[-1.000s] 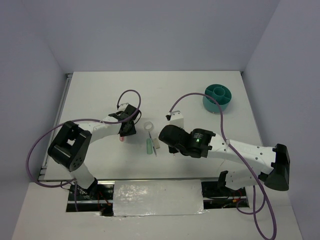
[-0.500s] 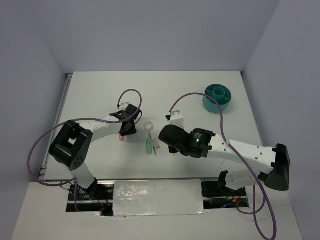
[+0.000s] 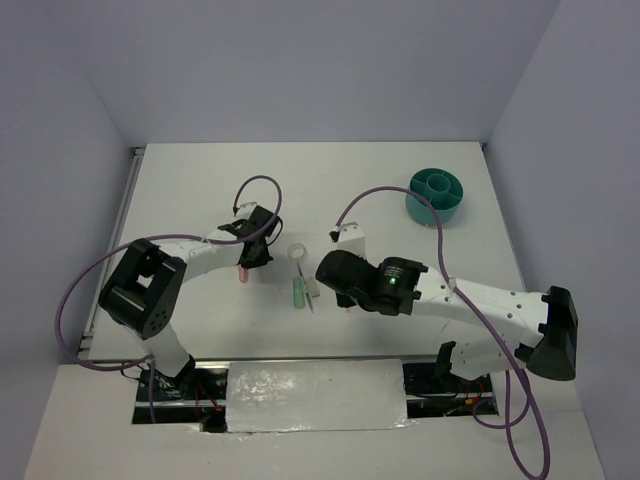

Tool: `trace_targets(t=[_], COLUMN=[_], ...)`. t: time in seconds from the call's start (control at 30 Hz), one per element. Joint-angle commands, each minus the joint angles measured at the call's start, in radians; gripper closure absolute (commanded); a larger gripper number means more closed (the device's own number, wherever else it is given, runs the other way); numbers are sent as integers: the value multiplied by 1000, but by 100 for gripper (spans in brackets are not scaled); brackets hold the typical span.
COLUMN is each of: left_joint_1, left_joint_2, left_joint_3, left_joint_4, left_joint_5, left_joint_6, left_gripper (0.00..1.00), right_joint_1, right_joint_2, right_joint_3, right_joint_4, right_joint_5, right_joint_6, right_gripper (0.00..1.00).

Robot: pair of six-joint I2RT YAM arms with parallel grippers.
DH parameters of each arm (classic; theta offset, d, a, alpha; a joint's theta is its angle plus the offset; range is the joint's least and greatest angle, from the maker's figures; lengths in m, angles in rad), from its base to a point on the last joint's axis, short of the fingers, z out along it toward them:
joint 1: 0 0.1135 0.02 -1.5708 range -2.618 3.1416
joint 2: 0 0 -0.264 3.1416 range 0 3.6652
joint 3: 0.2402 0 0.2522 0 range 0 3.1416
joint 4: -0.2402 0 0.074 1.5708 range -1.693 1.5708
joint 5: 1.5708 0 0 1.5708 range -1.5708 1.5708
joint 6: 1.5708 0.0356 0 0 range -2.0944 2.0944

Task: Sort the stationery into containers
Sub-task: Close the pen cap on the pen.

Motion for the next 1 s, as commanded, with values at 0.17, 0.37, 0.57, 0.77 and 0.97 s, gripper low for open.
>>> trace_targets(t=[0.17, 0.37, 0.57, 0.77, 0.97], left_joint_1=[5, -13, -67, -79, -79], left_joint_2=[32, -297, -698, -902, -965], left_joint_3=[-46, -125, -232, -346, -399], left_joint_4=[41, 213, 465, 721, 902], left_joint_5=[99, 259, 347, 495, 589], left_joint_6=[0, 24, -35, -75, -108], left_gripper=[100, 100, 100, 100, 100], right_joint_1=[7, 3, 7, 19, 24], right_joint_2=[-46, -269, -435, -471, -463], right_joint_3=[-46, -309, -474, -537, -517], right_joint_4=[88, 589, 864, 1067, 1128], right_joint_5=[-39, -200, -231, -330, -436], right_joint_6=[-30, -83, -10, -40, -81], right_gripper=[100, 100, 100, 100, 100])
